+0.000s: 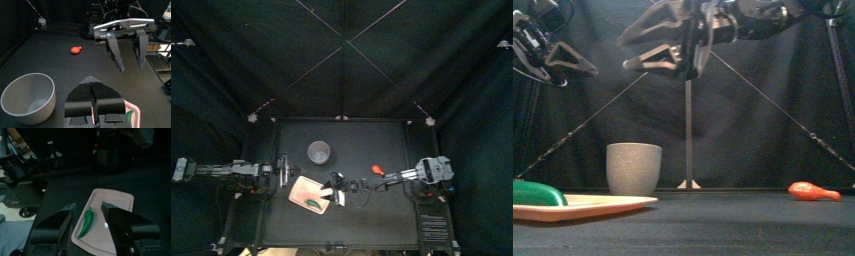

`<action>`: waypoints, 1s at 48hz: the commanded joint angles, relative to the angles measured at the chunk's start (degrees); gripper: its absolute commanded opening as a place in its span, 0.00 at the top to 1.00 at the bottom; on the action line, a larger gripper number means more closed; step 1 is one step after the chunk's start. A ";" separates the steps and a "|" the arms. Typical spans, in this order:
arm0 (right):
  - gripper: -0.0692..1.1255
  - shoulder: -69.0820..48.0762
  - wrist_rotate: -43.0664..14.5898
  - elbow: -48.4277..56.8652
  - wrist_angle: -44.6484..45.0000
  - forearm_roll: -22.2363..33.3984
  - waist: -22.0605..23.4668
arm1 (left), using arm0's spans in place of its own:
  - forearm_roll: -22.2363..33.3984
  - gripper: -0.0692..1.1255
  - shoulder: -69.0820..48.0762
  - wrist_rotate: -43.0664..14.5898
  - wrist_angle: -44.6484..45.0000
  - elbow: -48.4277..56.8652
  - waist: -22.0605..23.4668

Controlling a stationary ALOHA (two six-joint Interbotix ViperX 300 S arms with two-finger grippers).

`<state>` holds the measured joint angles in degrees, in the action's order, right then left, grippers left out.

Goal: Pick the green pepper then place it on the pink plate
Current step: Drop green pepper on the pink plate and return to neutral

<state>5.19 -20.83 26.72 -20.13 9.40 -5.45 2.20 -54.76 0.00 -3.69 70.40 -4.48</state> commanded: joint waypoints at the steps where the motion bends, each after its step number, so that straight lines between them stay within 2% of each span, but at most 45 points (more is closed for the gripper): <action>1: 0.25 -6.59 0.00 5.89 -9.76 0.62 0.18 | 0.09 0.87 0.26 0.00 -0.26 -0.79 -0.18; 7: 0.25 -11.16 0.26 13.10 -20.04 1.23 0.62 | 0.09 0.87 0.26 0.00 -0.35 -0.79 -0.18; 14: 0.25 -14.50 0.26 18.54 -25.84 1.49 2.20 | 0.09 0.87 0.26 0.09 -0.26 -0.70 -0.26; 28: 0.25 -19.95 0.26 24.52 -26.89 1.85 4.57 | 0.53 0.87 0.18 -0.18 -2.11 -0.70 -0.26; 48: 0.25 -20.48 0.09 27.25 -26.81 1.76 6.77 | 0.44 0.87 0.26 -0.18 -4.83 -0.97 -0.26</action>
<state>-13.71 -20.65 54.23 -46.49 11.25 0.70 2.64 -54.76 -0.09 -7.65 70.49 -4.66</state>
